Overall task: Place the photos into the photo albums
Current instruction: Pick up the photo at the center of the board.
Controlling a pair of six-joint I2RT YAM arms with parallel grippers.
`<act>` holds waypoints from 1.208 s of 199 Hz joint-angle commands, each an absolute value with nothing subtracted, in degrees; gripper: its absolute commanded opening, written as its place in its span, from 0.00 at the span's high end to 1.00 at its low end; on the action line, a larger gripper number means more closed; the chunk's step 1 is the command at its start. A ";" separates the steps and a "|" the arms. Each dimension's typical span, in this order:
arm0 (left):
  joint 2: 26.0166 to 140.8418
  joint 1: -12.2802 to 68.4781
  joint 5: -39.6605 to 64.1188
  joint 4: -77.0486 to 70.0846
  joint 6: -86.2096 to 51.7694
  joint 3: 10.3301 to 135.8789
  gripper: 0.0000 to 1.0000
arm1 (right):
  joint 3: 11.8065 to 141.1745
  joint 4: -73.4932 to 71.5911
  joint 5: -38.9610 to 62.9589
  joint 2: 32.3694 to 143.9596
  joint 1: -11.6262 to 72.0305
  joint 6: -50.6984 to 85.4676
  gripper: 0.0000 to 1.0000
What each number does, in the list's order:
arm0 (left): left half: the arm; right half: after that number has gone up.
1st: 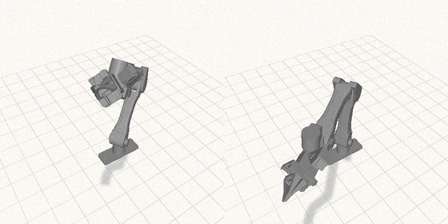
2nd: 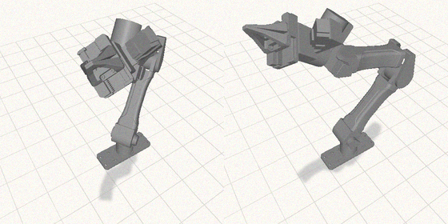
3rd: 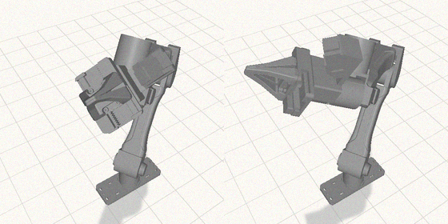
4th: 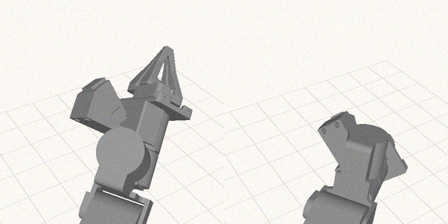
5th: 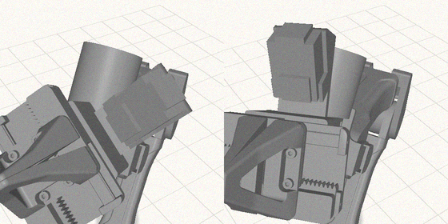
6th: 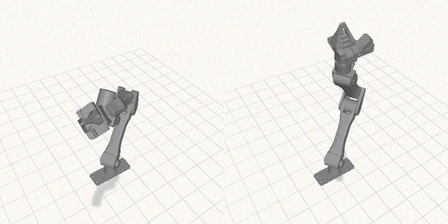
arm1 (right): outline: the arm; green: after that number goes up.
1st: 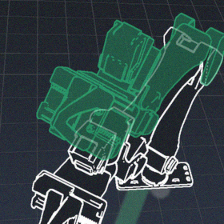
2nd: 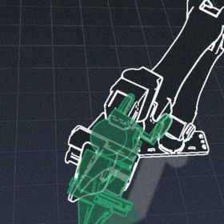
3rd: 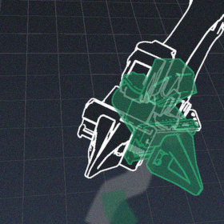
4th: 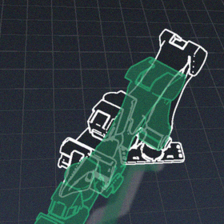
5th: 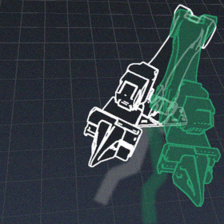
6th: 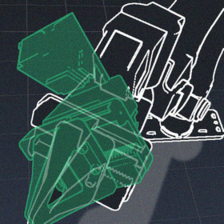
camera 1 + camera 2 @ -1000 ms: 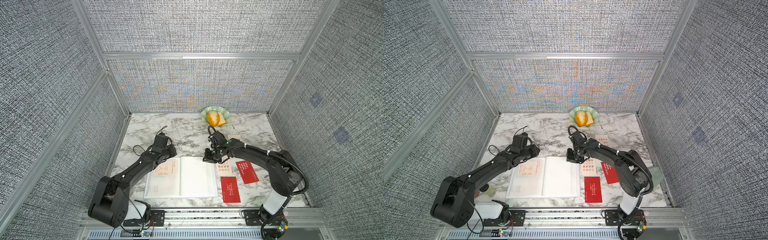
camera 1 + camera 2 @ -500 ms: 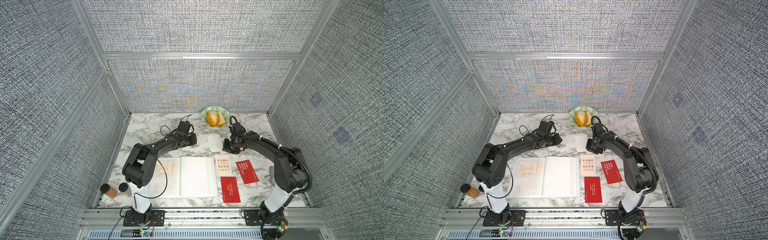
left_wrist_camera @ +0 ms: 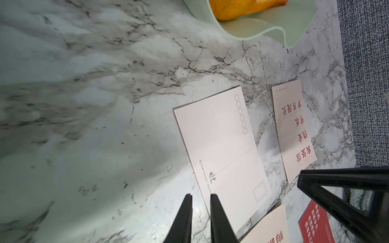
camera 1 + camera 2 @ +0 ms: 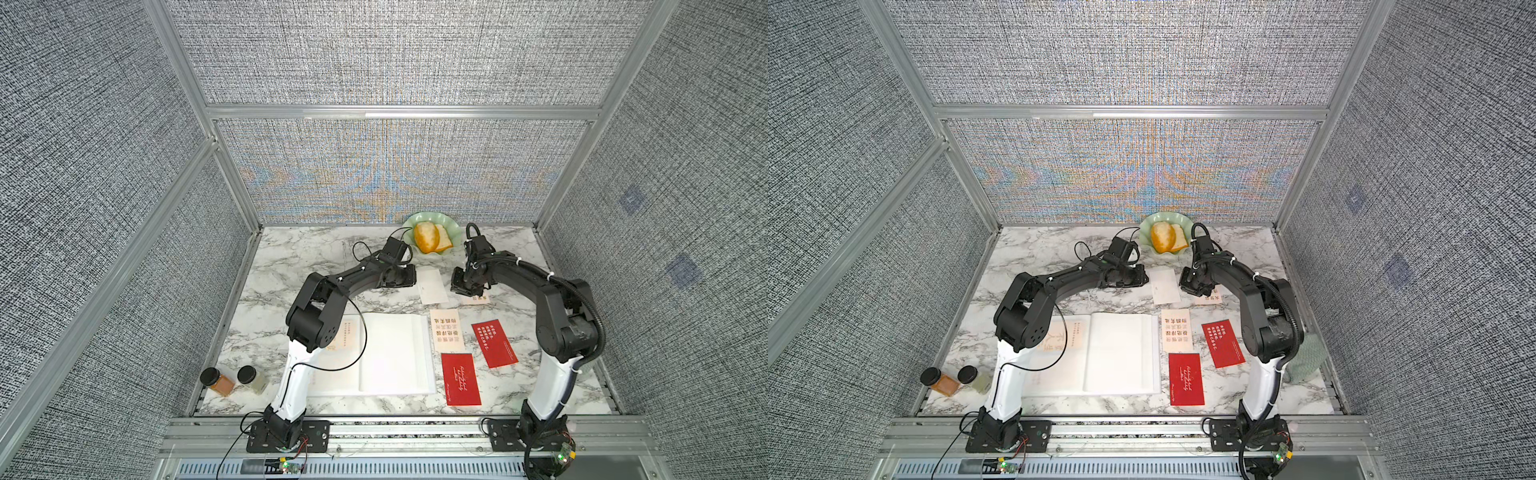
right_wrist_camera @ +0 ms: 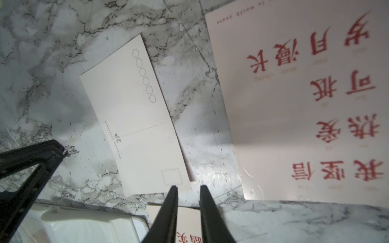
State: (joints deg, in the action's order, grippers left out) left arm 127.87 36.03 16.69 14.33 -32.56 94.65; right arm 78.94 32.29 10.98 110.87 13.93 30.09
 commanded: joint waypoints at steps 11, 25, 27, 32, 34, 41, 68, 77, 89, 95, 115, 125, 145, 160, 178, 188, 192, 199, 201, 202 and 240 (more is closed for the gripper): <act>129.45 36.80 16.94 16.78 -31.91 96.14 0.81 | 80.92 33.63 11.84 112.88 14.04 29.32 0.76; 129.96 37.09 16.59 17.54 -31.82 96.57 0.81 | 82.09 34.01 11.96 114.13 14.12 29.03 0.76; 130.05 37.15 16.54 17.70 -31.77 96.65 0.81 | 82.20 34.01 12.02 114.33 14.14 29.05 0.76; 130.23 37.22 16.44 17.87 -31.73 96.69 0.81 | 82.54 34.04 12.04 114.69 14.22 28.94 0.75; 130.36 37.28 16.50 17.98 -31.73 96.75 0.81 | 82.64 34.13 12.04 114.85 14.23 28.92 0.75; 130.59 37.31 16.44 18.27 -31.73 96.88 0.81 | 83.13 34.18 12.04 115.51 14.34 28.89 0.75; 131.08 37.44 15.53 18.98 -32.09 96.78 0.81 | 85.24 34.78 12.13 118.08 15.17 28.48 0.75; 131.13 37.44 15.14 19.20 -32.17 96.75 0.81 | 85.92 35.20 11.90 118.88 15.67 28.33 0.75; 131.23 37.44 14.80 19.50 -32.18 96.77 0.82 | 86.90 35.56 11.45 119.73 16.21 28.21 0.75; 131.35 37.44 14.60 19.67 -32.29 96.85 0.82 | 87.21 35.67 11.34 120.07 16.52 28.22 0.75; 131.71 37.44 14.50 19.96 -32.17 96.92 0.82 | 87.34 35.68 11.01 120.65 16.95 28.15 0.75; 131.97 37.44 14.51 20.04 -32.18 96.89 0.82 | 87.14 35.67 10.62 120.67 17.02 28.21 0.74; 132.42 37.42 14.35 20.38 -32.17 96.94 0.82 | 86.59 35.68 9.91 120.19 17.06 27.87 0.74; 132.52 37.44 13.92 20.82 -32.18 96.93 0.82 | 86.06 35.62 9.59 119.44 17.11 27.78 0.74; 132.54 37.44 13.85 20.92 -32.02 96.97 0.82 | 85.55 35.95 8.60 118.32 17.09 27.47 0.74; 132.50 37.44 13.89 20.92 -32.01 96.92 0.82 | 85.18 35.89 8.44 117.74 17.04 27.50 0.74; 132.48 37.46 13.90 20.92 -31.95 96.94 0.82 | 85.10 35.78 8.48 117.68 17.04 27.51 0.74; 132.37 37.44 14.02 20.92 -31.92 96.89 0.82 | 85.01 35.73 8.51 117.60 16.96 27.51 0.74; 132.36 37.44 14.01 20.92 -31.91 96.86 0.82 | 85.06 35.69 8.52 117.60 16.94 27.44 0.74; 132.41 37.44 13.99 20.92 -31.95 96.90 0.82 | 85.03 35.69 8.57 117.60 17.00 27.43 0.74; 132.14 37.44 14.33 20.92 -31.99 96.70 0.82 | 84.55 34.50 10.17 118.92 17.15 28.17 0.74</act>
